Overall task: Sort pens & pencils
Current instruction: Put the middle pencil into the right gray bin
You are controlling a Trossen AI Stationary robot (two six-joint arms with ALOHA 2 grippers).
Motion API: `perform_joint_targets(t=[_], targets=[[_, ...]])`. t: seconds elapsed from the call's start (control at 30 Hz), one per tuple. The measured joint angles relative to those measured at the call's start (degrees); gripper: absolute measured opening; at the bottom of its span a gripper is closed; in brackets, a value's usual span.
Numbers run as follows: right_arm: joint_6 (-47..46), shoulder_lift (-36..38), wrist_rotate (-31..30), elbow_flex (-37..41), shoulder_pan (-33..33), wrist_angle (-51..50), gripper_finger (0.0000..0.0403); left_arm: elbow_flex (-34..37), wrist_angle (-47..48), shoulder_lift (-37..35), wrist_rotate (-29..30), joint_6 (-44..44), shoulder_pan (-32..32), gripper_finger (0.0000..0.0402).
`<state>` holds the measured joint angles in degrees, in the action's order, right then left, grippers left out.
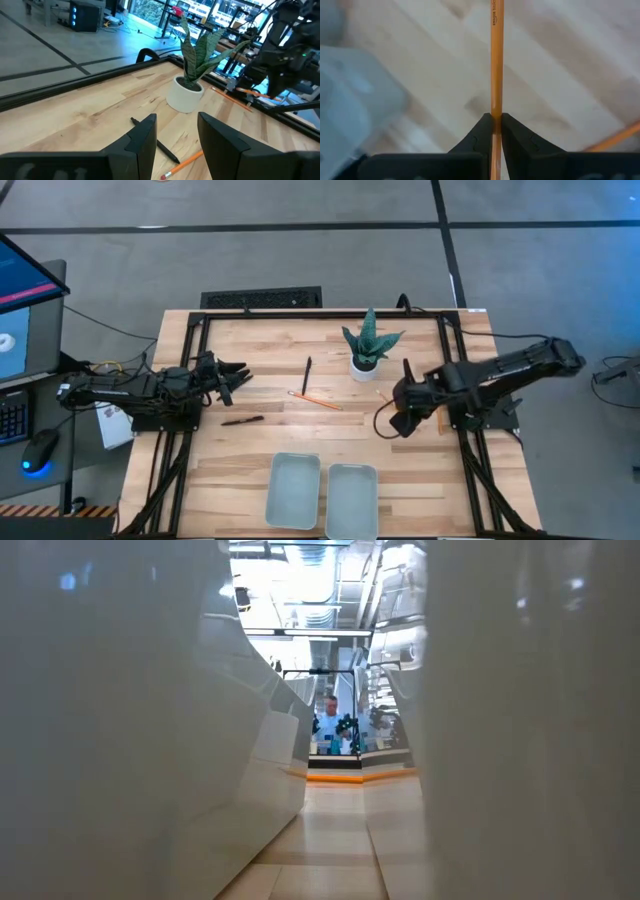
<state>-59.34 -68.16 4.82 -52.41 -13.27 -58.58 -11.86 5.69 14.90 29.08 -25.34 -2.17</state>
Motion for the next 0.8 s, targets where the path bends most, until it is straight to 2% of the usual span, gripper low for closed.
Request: perform_joint_targets(t=[0.2,0.4,0.53,0.8], targets=[[-7.48,-0.15,-3.14,-0.48,-5.61,11.14,0.0051,0.0,0.05,0.01,0.01,1.09,0.02,0.0133],[-13.09,-0.78,-9.38,-0.5,-9.76,22.8,0.0051,0.0,2.09,0.02,-0.05,2.16,0.0,0.0133],[-14.23,-3.52,-12.39,-0.5,-12.28,31.61,0.0051,0.0,5.68,0.09,-1.36,2.11,0.02,0.0133],[-18.03,-14.77,-12.57,-0.74,-15.82,48.71,0.0049,0.0,6.83,0.09,-3.41,2.12,0.0,0.0133]])
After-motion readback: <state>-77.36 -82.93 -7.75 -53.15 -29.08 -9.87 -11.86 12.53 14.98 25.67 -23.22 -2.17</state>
